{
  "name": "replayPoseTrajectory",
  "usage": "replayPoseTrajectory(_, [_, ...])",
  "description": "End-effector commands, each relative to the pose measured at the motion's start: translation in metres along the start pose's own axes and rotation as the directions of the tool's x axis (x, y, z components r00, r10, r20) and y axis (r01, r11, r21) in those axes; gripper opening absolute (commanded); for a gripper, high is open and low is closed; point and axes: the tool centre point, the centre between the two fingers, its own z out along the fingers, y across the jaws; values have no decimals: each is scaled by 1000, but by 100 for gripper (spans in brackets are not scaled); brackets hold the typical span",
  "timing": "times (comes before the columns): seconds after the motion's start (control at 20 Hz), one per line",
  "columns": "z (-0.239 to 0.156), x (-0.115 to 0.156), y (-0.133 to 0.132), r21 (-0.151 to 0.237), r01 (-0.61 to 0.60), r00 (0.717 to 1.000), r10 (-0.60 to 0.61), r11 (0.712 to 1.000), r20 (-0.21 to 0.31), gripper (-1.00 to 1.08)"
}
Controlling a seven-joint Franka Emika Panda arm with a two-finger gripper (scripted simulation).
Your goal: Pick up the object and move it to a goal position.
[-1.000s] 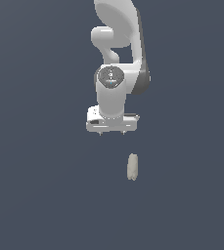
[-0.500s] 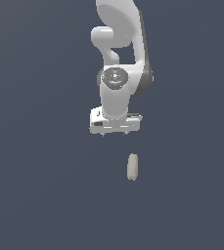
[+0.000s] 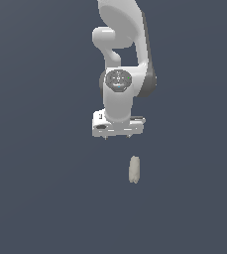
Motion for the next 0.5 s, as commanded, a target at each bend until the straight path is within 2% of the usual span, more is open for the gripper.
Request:
replayPoseTrajectory(0.0, [1,4,-2,-1,-8,1000,8,1000,-2,100])
replayPoseTrajectory(0.45, [13,39,-20,-6,-77,997,77,997,-21,100])
